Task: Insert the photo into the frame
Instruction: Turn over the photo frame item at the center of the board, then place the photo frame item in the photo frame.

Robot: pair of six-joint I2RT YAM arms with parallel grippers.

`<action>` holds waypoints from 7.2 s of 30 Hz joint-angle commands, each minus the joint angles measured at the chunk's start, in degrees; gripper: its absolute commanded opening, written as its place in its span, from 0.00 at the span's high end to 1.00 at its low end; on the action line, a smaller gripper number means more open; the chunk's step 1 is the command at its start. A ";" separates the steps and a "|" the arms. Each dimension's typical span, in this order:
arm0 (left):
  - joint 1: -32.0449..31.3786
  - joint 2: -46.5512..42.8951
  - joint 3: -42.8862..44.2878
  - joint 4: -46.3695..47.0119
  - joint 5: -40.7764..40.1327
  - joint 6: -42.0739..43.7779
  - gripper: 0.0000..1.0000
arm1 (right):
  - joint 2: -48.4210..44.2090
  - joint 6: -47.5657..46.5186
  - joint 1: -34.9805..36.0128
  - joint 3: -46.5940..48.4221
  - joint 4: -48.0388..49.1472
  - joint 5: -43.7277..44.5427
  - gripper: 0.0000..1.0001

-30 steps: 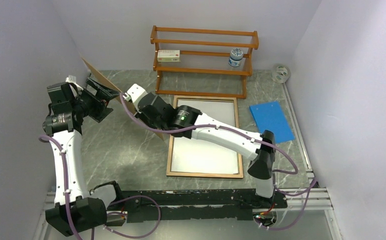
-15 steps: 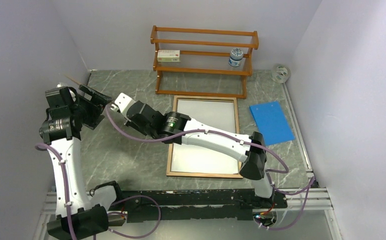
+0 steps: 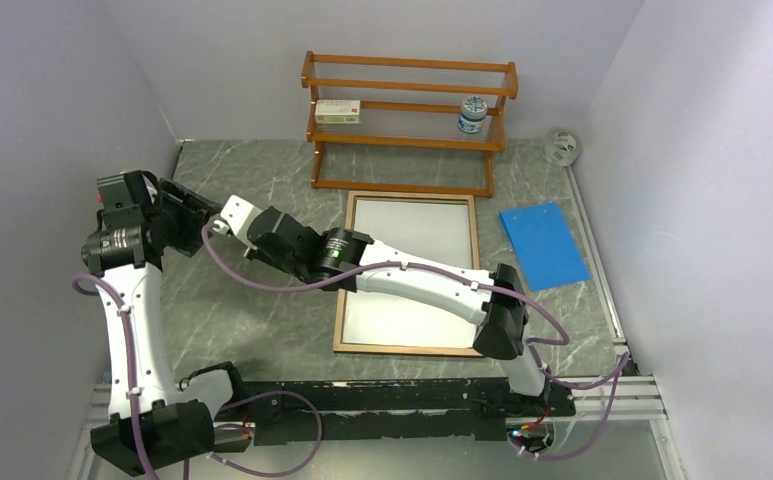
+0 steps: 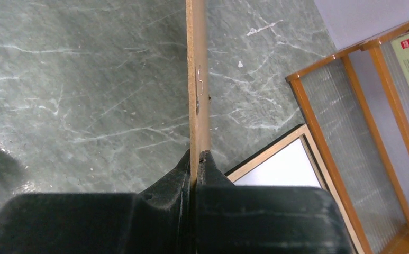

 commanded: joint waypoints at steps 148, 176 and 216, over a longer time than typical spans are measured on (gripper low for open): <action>-32.06 44.44 -7.41 31.80 12.54 14.99 0.42 | -45.41 45.30 -77.15 -71.38 23.11 -77.94 1.00; -32.15 52.09 -3.75 32.01 13.90 16.32 0.57 | -28.75 48.41 -73.83 -64.36 33.06 -79.98 1.00; -32.59 55.01 -4.01 33.81 14.84 15.12 0.59 | -30.46 49.24 -72.45 -68.32 33.63 -74.55 1.00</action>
